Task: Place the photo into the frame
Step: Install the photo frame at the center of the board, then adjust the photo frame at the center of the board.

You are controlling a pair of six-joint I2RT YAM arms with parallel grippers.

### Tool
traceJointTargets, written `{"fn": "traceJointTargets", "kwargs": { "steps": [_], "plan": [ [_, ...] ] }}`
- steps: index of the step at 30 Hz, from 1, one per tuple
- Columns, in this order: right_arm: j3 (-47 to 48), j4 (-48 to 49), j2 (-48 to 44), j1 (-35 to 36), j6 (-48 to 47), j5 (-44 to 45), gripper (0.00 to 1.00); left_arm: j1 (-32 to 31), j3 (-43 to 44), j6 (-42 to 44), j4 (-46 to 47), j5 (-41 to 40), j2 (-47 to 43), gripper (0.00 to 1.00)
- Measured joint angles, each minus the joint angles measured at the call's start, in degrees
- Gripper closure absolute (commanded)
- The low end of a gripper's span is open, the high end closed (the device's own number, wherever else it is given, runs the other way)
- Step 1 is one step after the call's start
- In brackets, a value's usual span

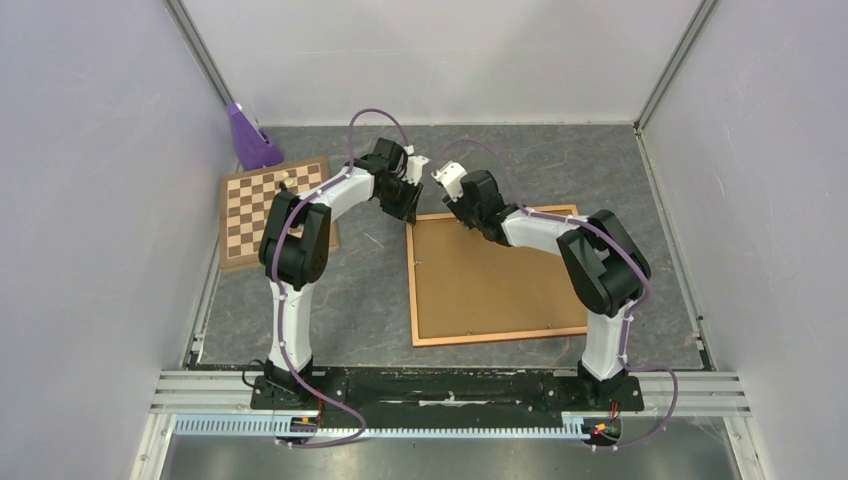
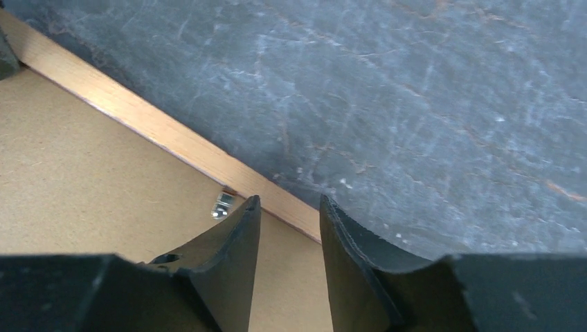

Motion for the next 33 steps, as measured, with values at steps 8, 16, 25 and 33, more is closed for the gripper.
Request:
{"fn": "traceJointTargets", "kwargs": {
  "steps": [8,16,25,33],
  "plan": [
    [-0.11,-2.16,-7.32,-4.87,1.07,-0.76,0.47,0.04,-0.15,-1.55,0.2,-0.42,-0.13,0.89],
    [-4.76,-4.74,-16.48,-11.63,1.97,-2.34,0.34,0.76,-0.87,-3.43,0.94,-0.7,-0.48,0.89],
    [-17.03,-11.28,-27.19,-23.69,0.98,-5.79,0.26,3.26,-3.8,-6.03,1.22,0.04,-2.29,0.9],
    [-23.58,-16.59,-31.39,-31.63,-0.9,-9.86,0.31,4.57,-6.23,-6.23,1.03,-1.22,-4.24,0.89]
  ]
}}
